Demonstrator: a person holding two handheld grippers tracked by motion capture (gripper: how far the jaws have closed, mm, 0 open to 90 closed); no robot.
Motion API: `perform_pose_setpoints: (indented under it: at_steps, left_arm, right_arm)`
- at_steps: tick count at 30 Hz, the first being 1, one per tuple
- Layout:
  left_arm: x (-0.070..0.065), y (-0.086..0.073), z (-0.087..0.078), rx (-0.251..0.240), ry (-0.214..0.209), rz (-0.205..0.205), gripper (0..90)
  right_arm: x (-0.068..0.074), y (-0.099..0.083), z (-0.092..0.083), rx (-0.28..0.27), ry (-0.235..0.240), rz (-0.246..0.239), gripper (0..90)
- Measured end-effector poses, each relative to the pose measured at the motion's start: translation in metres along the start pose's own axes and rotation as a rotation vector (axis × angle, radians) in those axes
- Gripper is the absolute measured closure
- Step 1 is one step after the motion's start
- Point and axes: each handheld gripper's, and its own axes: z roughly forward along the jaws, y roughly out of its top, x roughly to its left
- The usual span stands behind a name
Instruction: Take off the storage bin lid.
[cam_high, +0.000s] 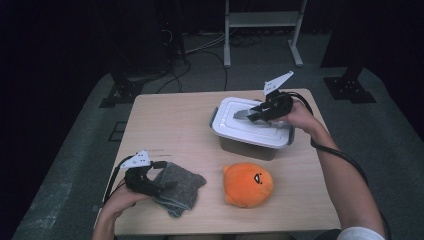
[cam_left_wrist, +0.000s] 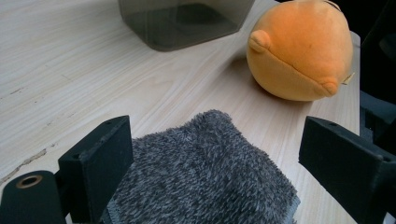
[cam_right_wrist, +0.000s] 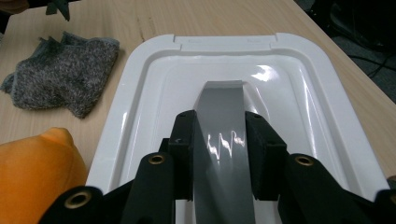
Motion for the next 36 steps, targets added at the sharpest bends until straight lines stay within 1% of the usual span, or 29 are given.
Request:
perform_pose_setpoints:
  at_steps: [2, 4, 12, 21, 22, 36]
  left_arm:
    - [0.000, 0.000, 0.000, 0.001, -0.001, -0.001, 9.1]
    - [0.000, 0.000, 0.000, 0.004, 0.000, 0.000, 8.7]
    - [0.000, 0.000, 0.000, 0.003, 0.000, 0.001, 8.7]
    - [-0.001, 0.000, 0.000, 0.001, 0.000, 0.000, 8.7]
    - [-0.001, 0.000, 0.000, 0.001, 0.000, -0.001, 8.7]
    - [-0.002, 0.000, 0.000, 0.003, -0.004, -0.003, 8.7]
  right_arm:
    - [0.002, 0.002, 0.002, 0.004, 0.007, -0.016, 65.6]
    - [0.004, 0.005, 0.005, 0.006, 0.017, -0.018, 65.6]
    - [0.012, 0.011, 0.012, 0.010, 0.047, -0.053, 65.6]
    - [0.019, 0.017, 0.018, 0.019, 0.075, -0.072, 65.6]
    - [0.020, 0.018, 0.019, 0.019, 0.078, -0.080, 65.6]
    - [0.028, 0.024, 0.026, 0.022, 0.116, -0.103, 65.7]
